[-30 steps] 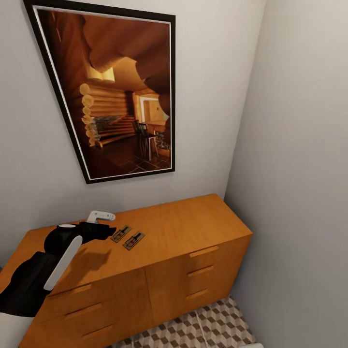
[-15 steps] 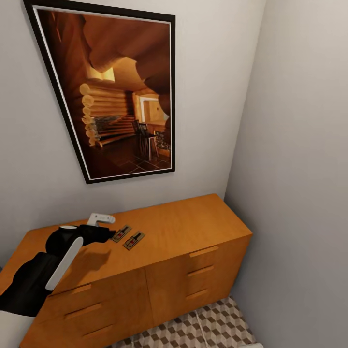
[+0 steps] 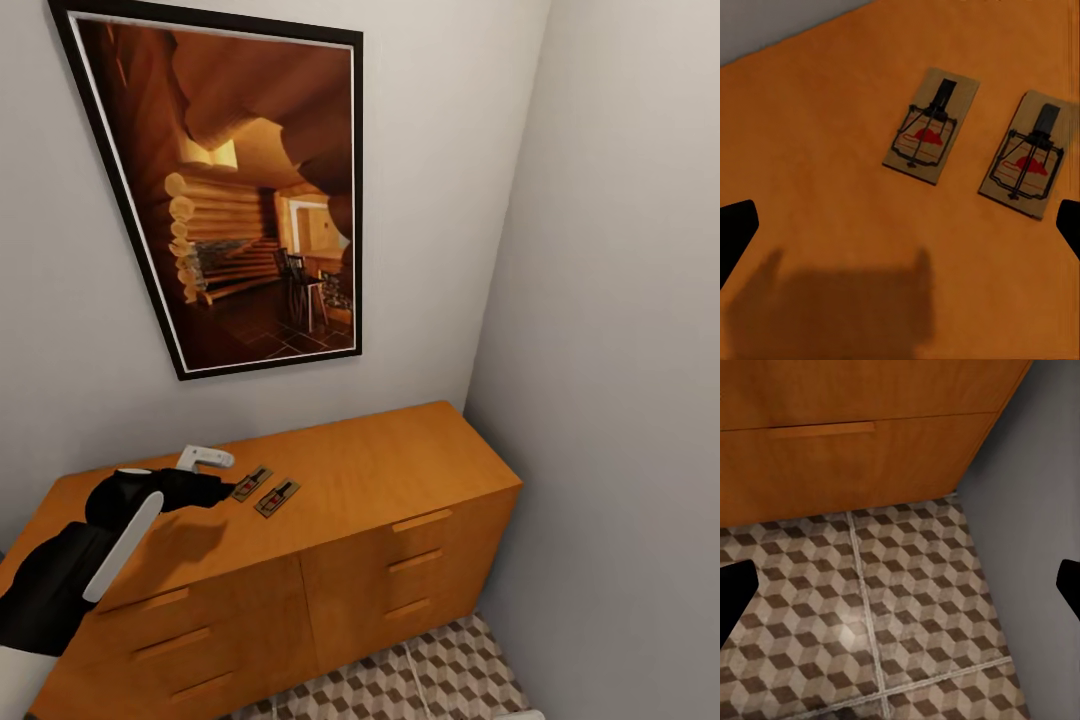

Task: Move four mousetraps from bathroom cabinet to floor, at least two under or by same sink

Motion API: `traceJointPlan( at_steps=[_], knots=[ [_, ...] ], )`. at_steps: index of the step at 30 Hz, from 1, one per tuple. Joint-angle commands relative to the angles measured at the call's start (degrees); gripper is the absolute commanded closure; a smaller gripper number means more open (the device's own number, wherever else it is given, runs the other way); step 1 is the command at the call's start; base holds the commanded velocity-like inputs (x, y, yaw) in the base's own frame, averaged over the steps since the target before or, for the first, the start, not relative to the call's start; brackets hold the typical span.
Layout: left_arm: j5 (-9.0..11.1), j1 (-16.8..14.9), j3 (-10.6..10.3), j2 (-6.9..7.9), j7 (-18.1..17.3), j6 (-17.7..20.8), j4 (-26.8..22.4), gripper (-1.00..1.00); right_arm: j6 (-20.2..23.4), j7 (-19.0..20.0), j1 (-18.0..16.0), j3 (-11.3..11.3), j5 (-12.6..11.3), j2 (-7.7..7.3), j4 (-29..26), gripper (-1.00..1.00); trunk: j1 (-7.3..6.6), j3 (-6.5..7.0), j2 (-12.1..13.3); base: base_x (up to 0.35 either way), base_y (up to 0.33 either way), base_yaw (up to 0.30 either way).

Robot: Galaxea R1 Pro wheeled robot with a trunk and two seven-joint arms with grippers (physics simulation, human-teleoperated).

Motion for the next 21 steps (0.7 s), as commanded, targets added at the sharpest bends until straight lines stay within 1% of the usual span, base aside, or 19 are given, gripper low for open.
traceJointPlan(
  at_steps=[1, 4, 5, 9, 16, 19, 21],
  knots=[
    [0.4, -0.1, -0.1, 0.20, 0.3, 0.2, -0.2, -1.00, -0.2, -0.3, -0.1, 0.5, -0.4, 0.02, 0.1, -1.00, 0.04, -0.13, -0.1, 0.000, 0.000, 0.000],
    [0.4, -0.1, -0.1, 1.02, 0.1, 0.3, -1.0, -1.00, -0.2, -0.3, -0.1, 0.5, -0.4, 0.01, 0.1, -1.00, 0.04, -0.13, -0.1, 0.000, 0.000, 0.000],
    [0.4, -0.1, -0.1, 1.53, 0.0, 0.3, -1.2, -1.00, -0.2, -0.3, -0.1, 0.5, -0.4, 0.00, 0.1, -1.00, 0.04, -0.13, -0.1, 0.000, 0.000, 0.000],
    [0.4, -0.1, -0.2, 2.36, -0.1, 0.3, -1.5, -1.00, -0.2, -0.3, -0.1, 0.5, -0.4, 0.00, 0.1, -1.00, 0.04, -0.13, -0.1, 0.000, 0.000, 0.000],
    [0.5, -0.1, -0.7, 2.74, -0.2, 0.3, -1.3, -1.00, -0.2, -0.3, -0.1, 0.5, -0.4, 0.00, 0.1, -1.00, 0.04, -0.13, -0.1, 0.012, 0.000, 0.000],
    [0.5, -0.1, -1.2, 2.76, -0.2, 0.3, -1.2, -1.00, -0.2, -0.3, -0.1, 0.5, -0.4, 0.00, 0.1, -1.00, 0.04, -0.13, -0.1, 0.124, 0.000, 0.000],
    [0.5, -0.1, -1.9, 2.77, -0.2, 0.3, -1.1, -1.00, -0.2, -0.3, -0.1, 0.5, -0.4, 0.00, 0.1, -1.00, 0.04, -0.13, -0.1, 0.178, 0.000, 0.000]
  ],
)
